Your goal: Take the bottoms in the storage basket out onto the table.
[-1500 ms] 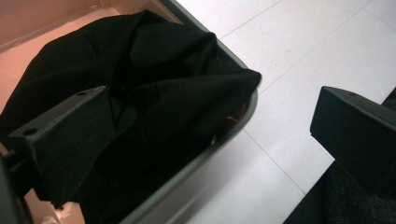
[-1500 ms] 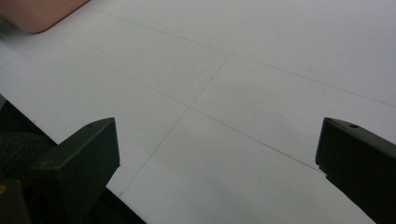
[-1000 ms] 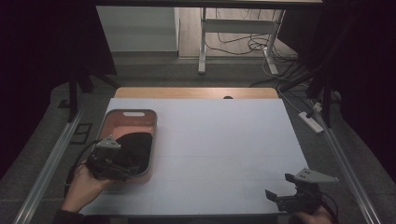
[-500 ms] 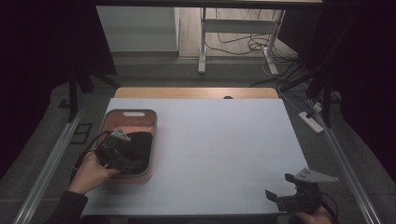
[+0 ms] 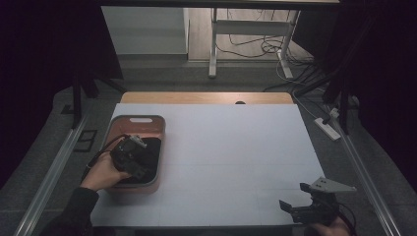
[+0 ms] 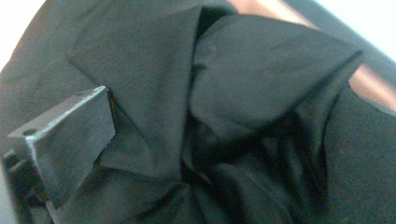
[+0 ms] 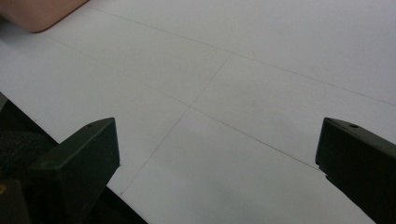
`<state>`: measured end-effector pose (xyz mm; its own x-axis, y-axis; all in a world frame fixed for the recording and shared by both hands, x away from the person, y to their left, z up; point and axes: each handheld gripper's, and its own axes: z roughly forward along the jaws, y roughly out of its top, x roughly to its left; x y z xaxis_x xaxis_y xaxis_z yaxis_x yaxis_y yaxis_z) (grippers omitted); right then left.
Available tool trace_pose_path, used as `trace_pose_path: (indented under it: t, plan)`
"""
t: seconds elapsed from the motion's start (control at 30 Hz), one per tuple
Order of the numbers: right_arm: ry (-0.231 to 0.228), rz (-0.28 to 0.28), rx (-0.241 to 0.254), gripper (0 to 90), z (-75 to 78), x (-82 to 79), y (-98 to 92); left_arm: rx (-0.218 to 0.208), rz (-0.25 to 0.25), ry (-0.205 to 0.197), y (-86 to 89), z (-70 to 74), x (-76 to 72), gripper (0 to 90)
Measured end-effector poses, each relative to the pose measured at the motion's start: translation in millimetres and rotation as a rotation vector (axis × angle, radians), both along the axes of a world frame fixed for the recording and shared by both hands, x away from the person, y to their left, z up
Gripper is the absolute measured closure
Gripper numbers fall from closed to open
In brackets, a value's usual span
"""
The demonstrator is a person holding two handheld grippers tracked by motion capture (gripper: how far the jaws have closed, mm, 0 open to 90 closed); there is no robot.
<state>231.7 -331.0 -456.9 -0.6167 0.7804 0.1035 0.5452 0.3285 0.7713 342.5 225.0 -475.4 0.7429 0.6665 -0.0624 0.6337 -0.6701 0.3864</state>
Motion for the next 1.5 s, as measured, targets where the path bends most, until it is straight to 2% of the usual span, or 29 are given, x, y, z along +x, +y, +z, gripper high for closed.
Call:
trace_pose_path:
  t: [0.2,0.33,0.43,0.53,0.73,0.9,1.0,1.13,1.27,1.33,1.37,1.4,1.43,1.5]
  plan:
    - [0.001,0.001,0.000,0.2,-0.1,0.1,0.0,0.055,0.019,0.047,3.0,-18.1,10.2,0.0]
    - [0.001,0.002,-0.001,0.2,-0.1,0.1,0.1,0.075,0.047,0.076,6.7,-29.6,14.7,0.0]
    - [0.001,0.003,-0.001,0.2,-0.1,0.1,0.2,0.119,0.052,0.088,4.3,-34.0,17.0,0.0]
    - [0.000,0.004,-0.003,0.2,-0.1,-0.1,0.3,0.146,0.069,0.082,2.6,-37.5,19.0,0.0]
    - [-0.002,0.006,-0.004,0.2,-0.1,-0.3,0.2,0.124,0.167,0.078,7.7,-41.0,25.6,0.0]
    - [-0.002,0.009,-0.007,0.3,-0.2,-0.3,0.6,0.117,0.187,0.083,7.4,-41.5,24.7,0.4]
    - [-0.004,0.010,-0.011,0.3,-0.2,-0.6,1.1,0.115,0.200,0.082,8.2,-36.4,23.1,12.1]
    - [-0.003,0.013,-0.015,0.3,-0.3,-0.5,1.6,0.109,0.237,0.057,8.7,-32.1,21.8,33.4]
    - [-0.002,0.014,-0.016,0.3,-0.4,-0.4,1.9,0.102,0.241,0.038,9.3,-30.1,21.9,56.9]
    - [-0.001,0.015,-0.017,0.4,-0.5,-0.3,1.9,0.098,0.249,0.041,8.8,-29.6,22.1,63.9]
    - [-0.001,0.015,-0.017,0.4,-0.5,-0.3,1.9,0.098,0.261,0.058,8.8,-27.9,22.9,64.9]
    - [-0.001,0.015,-0.017,0.4,-0.5,-0.3,1.9,0.098,0.261,0.058,8.8,-27.9,22.9,66.0]
    - [0.000,0.015,-0.016,0.4,-0.5,-0.2,1.8,0.094,0.283,0.073,8.8,-26.8,24.0,67.2]
    - [0.000,0.014,-0.016,0.4,-0.4,-0.2,1.8,0.095,0.296,0.078,8.3,-25.7,24.3,68.7]
